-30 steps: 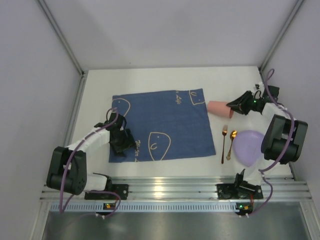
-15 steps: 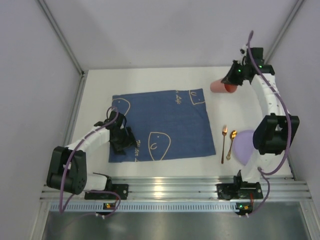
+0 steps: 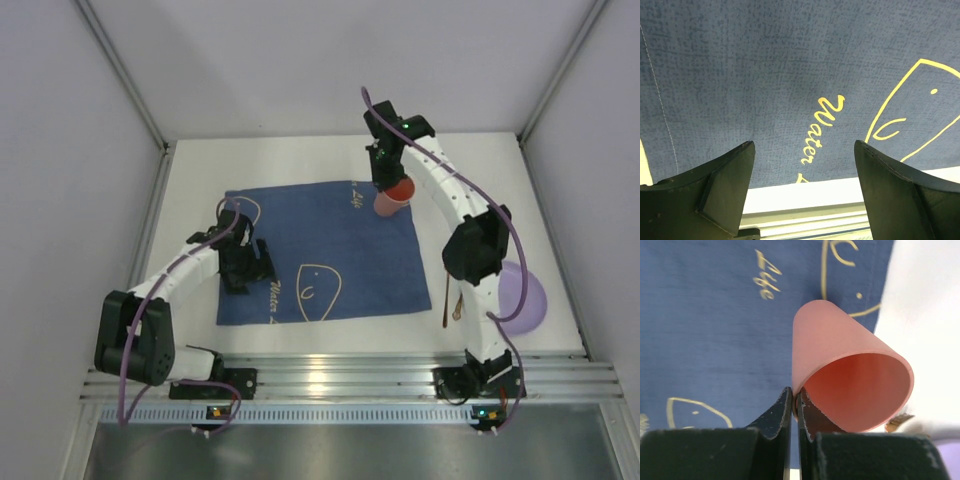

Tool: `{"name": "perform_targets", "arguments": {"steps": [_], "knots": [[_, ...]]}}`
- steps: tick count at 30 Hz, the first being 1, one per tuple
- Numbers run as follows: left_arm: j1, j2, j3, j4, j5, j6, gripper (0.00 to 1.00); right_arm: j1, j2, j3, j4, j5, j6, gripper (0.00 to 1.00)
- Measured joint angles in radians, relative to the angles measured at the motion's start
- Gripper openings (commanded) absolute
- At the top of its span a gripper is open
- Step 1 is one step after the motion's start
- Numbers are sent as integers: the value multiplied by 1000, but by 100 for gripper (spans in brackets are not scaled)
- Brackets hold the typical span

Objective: Set the dinner table for one person

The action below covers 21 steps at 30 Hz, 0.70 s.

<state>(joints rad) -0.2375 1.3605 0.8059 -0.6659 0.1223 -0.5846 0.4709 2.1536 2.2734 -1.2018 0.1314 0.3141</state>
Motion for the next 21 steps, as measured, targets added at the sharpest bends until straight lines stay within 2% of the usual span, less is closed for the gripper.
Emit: {"name": "perform_targets", "arguments": {"steps": [4,10,11,12,16,19,21], "knots": [[0,10,0,0,-4,13,86,11,70,2,-50,88,-16,0],[0,36,13,0,-11,36,86,17,124,56,-67,124,-26,0],[0,43,18,0,-11,39,86,19,128,65,-67,125,-26,3],[0,48,23,-1,-11,40,86,21,131,71,-66,125,-26,7],[0,63,41,-1,-16,48,86,26,132,72,-67,125,-27,51],[0,74,54,0,-18,56,86,26,132,72,-68,125,-33,64],[0,87,63,0,-19,59,86,26,132,72,-68,125,-35,68]]}}
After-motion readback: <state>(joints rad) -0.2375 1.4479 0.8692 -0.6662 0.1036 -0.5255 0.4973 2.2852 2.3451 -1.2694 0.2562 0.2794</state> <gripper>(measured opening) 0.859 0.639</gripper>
